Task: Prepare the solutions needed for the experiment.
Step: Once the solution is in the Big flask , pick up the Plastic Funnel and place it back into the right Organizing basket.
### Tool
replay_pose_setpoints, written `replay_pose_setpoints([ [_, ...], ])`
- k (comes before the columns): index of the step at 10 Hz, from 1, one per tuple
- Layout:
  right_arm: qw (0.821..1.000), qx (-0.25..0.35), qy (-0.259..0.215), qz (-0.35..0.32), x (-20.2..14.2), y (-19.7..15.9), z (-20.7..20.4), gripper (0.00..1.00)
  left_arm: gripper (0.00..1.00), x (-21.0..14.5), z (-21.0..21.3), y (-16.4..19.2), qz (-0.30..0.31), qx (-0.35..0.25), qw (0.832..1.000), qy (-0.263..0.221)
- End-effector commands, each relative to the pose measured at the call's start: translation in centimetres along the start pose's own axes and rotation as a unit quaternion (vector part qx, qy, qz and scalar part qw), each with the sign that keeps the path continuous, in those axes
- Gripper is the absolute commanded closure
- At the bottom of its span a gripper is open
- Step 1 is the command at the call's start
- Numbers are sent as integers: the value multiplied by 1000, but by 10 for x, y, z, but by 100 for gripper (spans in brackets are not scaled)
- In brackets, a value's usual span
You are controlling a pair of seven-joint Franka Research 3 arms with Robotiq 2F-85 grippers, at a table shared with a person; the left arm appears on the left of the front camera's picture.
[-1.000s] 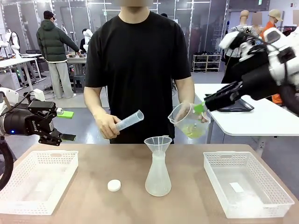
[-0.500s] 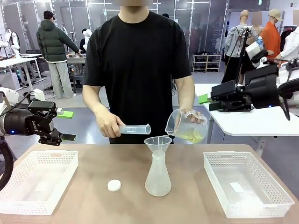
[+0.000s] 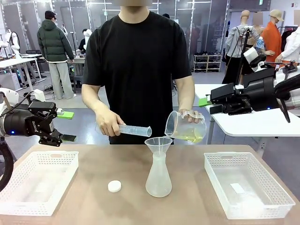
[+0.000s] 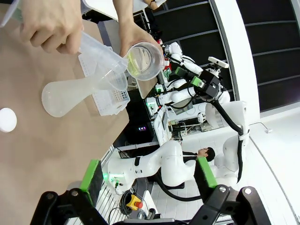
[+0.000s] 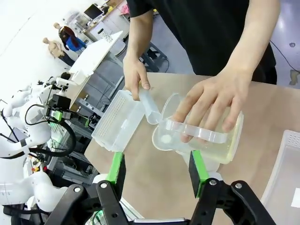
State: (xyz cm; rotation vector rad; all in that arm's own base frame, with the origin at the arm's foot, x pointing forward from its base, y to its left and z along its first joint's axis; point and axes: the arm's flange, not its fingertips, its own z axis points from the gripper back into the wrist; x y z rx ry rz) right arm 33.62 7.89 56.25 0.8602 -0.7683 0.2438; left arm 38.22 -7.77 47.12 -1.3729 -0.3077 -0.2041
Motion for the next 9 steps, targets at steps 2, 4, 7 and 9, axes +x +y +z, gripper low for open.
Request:
replay_pose_setpoints([
  [2,1000,9,-7,6,-1,-1,-1,31,0,1,-1,-2,4,-13,1000,-5],
  [4,995,71,-13,-65,1,-9,14,31,0,1,-1,-2,4,-13,1000,-5],
  [7,971,167,5,-172,-7,-38,50,31,0,1,-1,-2,4,-13,1000,-5],
  [9,951,223,56,-206,-9,-50,50,31,0,1,-1,-2,4,-13,1000,-5],
])
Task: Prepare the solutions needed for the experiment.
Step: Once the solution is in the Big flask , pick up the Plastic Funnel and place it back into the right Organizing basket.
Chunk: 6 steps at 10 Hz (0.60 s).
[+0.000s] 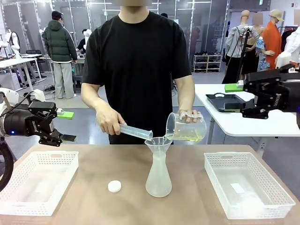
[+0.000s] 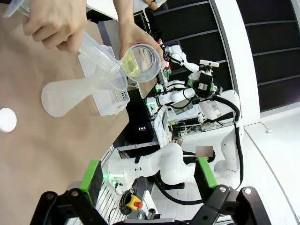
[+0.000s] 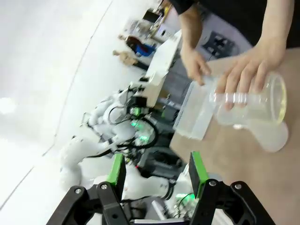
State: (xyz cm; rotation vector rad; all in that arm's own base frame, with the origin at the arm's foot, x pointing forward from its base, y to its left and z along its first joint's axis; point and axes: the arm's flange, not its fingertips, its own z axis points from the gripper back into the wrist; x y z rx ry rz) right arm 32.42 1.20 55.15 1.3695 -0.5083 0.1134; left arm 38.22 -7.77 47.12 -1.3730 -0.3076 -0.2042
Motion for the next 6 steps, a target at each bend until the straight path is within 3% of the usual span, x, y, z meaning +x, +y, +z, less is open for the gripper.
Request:
replay_pose_setpoints([
  [1,997,14,54,-45,6,-11,-6,31,0,1,-1,-2,4,-13,1000,-5],
  [4,990,23,111,-78,17,-29,-19,31,0,1,-1,-2,4,-13,1000,-5],
  [6,990,25,102,-94,21,-39,-19,31,0,1,-1,-2,4,-13,1000,-5],
])
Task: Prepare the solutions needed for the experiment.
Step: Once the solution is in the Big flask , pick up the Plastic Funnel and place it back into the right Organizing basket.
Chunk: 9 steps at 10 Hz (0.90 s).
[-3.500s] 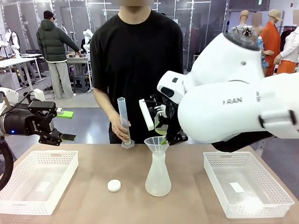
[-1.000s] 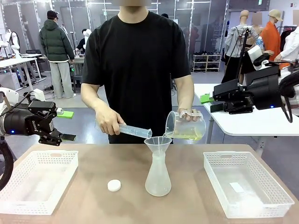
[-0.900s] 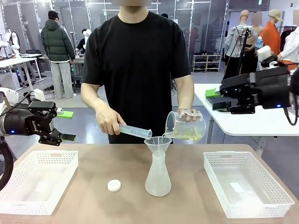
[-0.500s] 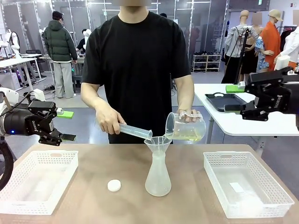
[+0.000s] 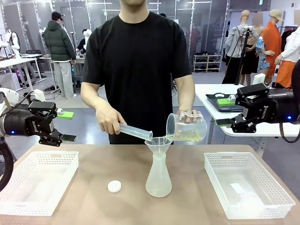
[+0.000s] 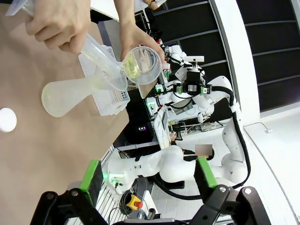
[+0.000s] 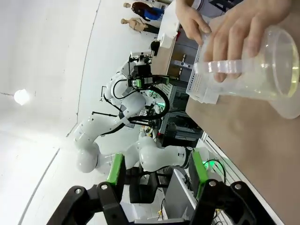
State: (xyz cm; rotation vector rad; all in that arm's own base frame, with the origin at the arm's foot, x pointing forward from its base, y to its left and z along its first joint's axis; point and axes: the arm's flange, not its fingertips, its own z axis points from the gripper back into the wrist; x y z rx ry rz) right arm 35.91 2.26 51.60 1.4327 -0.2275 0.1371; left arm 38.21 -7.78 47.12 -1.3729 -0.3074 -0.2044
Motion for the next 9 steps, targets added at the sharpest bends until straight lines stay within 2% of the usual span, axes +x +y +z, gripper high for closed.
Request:
replay_pose_setpoints([
  [1,1000,-2,-2,-22,6,1,6,31,0,1,-1,-2,4,-13,1000,-5],
  [9,1000,-2,-3,-5,3,-3,3,31,0,1,-1,-2,4,-13,1000,-5],
])
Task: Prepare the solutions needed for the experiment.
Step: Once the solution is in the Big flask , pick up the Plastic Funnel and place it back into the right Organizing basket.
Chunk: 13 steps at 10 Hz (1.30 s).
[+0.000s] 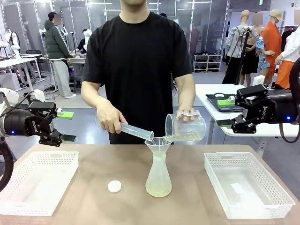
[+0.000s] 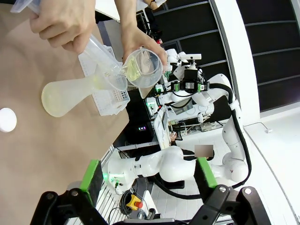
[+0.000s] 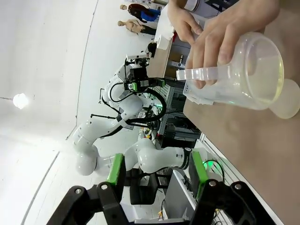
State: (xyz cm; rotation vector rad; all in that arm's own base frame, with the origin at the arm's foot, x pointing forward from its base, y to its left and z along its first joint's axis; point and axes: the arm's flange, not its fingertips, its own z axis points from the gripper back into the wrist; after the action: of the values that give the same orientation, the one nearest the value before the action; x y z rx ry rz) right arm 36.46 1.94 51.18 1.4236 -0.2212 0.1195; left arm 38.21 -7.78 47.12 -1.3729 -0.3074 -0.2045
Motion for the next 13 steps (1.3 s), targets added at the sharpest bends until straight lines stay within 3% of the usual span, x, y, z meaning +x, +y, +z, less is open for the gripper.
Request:
replay_pose_setpoints([
  [1,1000,4,-1,3,-1,2,1,31,0,1,-1,-2,4,-13,1000,-5],
  [13,1000,4,-1,3,-1,2,1,31,0,1,-1,-2,4,-13,1000,-5],
])
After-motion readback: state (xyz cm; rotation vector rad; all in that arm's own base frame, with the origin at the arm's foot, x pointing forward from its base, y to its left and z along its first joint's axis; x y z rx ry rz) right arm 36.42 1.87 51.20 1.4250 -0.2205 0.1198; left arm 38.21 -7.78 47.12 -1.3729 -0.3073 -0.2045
